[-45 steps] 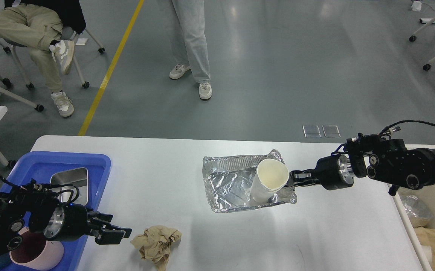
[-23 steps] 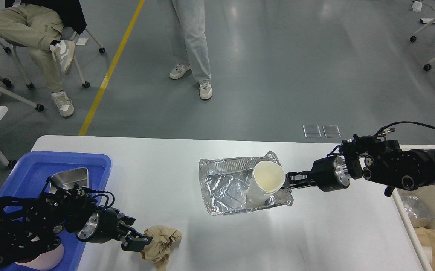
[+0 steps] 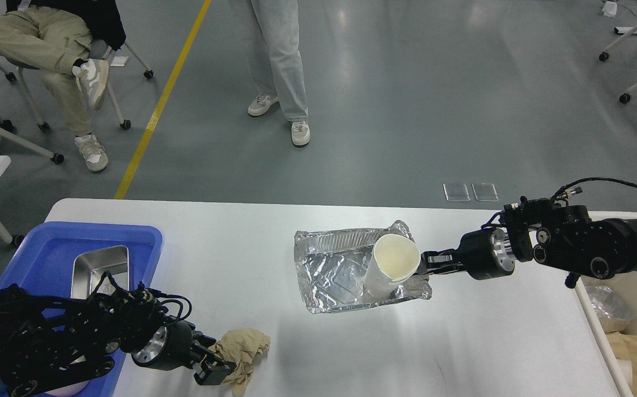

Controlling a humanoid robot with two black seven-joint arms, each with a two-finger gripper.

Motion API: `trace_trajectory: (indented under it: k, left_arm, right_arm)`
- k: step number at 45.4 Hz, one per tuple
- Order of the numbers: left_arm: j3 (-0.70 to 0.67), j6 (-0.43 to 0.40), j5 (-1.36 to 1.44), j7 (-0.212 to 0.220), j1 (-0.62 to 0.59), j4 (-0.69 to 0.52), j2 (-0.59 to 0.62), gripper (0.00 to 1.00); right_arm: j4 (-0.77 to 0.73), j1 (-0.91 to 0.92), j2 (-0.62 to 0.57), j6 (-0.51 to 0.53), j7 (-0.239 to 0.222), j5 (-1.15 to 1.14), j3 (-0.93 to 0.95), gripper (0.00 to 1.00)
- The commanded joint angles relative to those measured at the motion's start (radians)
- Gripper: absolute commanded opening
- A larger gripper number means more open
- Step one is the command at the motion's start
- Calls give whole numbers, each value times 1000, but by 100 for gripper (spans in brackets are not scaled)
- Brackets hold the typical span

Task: Tidy desktop
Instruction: 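Grasp the crumpled brown paper with the left gripper, then lift the crumpled paper with the left gripper over the foil tray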

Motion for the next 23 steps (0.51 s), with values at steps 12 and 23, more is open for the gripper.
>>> trace_trajectory:
  k: [12, 23]
  left_arm:
    - [-17, -178, -15, 62, -60, -15, 23, 0]
    - [-17, -185, -23, 61, -113, -46, 43, 0]
  right_arm:
    - [0, -9, 0, -5, 0, 0, 1, 0]
    - [2, -9, -4, -3, 0, 0, 1, 0]
